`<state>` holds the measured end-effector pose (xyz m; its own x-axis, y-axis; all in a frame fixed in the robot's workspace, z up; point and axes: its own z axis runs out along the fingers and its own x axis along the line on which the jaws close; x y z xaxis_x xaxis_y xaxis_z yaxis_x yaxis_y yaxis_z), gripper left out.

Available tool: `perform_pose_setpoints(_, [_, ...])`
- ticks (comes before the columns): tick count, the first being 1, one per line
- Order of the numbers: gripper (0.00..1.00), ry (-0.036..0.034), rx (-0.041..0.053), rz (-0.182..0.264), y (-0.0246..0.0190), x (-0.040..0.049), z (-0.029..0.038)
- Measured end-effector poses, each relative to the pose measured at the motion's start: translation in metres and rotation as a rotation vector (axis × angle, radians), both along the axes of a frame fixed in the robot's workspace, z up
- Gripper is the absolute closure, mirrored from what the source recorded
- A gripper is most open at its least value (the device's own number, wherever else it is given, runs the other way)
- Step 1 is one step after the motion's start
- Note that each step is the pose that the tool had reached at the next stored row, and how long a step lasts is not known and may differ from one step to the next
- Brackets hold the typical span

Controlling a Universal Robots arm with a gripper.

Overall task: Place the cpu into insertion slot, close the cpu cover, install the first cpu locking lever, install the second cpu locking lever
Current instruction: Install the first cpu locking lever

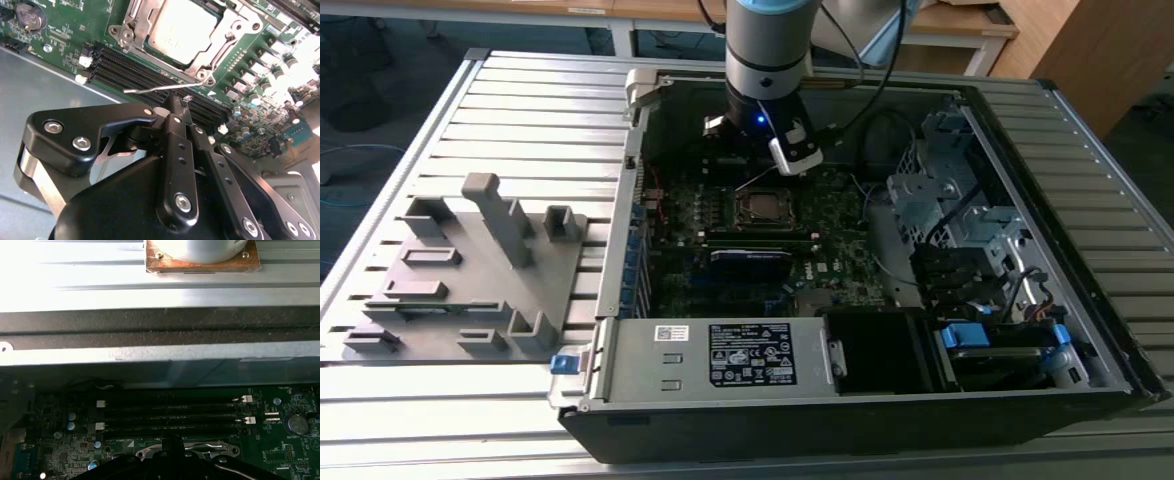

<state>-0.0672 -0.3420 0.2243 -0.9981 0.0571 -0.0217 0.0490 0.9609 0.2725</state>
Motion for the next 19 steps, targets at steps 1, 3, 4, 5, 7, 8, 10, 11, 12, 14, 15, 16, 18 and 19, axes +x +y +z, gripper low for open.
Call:
perform_pose_setpoints(1, [0.90, -0.0012, 0.0001, 0.000, 0.0000, 0.0000, -0.0012])
perform_pose_setpoints(3, [0.90, -0.0032, 0.0000, 0.000, 0.0000, 0.0000, -0.0027])
perform_pose_setpoints(4, [0.90, -0.0037, 0.0004, 0.000, 0.0000, 0.0000, -0.0033])
perform_pose_setpoints(5, [0.90, -0.0043, 0.0014, 0.000, 0.0000, 0.0000, -0.0042])
perform_pose_setpoints(7, [0.90, -0.0058, 0.0092, 0.000, -0.0001, -0.0001, -0.0056])
perform_pose_setpoints(8, [0.90, -0.0068, 0.0153, 0.000, 0.0000, 0.0000, -0.0061])
perform_pose_setpoints(10, [0.90, -0.0087, 0.0261, 0.000, 0.0000, 0.0000, -0.0070])
perform_pose_setpoints(11, [0.90, -0.0094, 0.0284, 0.000, 0.0000, 0.0000, -0.0073])
perform_pose_setpoints(12, [0.90, -0.0093, 0.0285, 0.000, 0.0000, 0.0002, -0.0074])
perform_pose_setpoints(14, [0.90, -0.0092, 0.0286, 0.000, 0.0000, 0.0009, -0.0075])
perform_pose_setpoints(15, [0.90, -0.0093, 0.0286, 0.000, 0.0000, 0.0011, -0.0075])
perform_pose_setpoints(16, [0.90, -0.0093, 0.0286, 0.000, 0.0000, 0.0011, -0.0075])
perform_pose_setpoints(18, [0.90, -0.0093, 0.0286, 0.000, 0.0000, 0.0011, -0.0075])
perform_pose_setpoints(19, [0.90, -0.0093, 0.0285, 0.000, 0.0000, 0.0012, -0.0075])
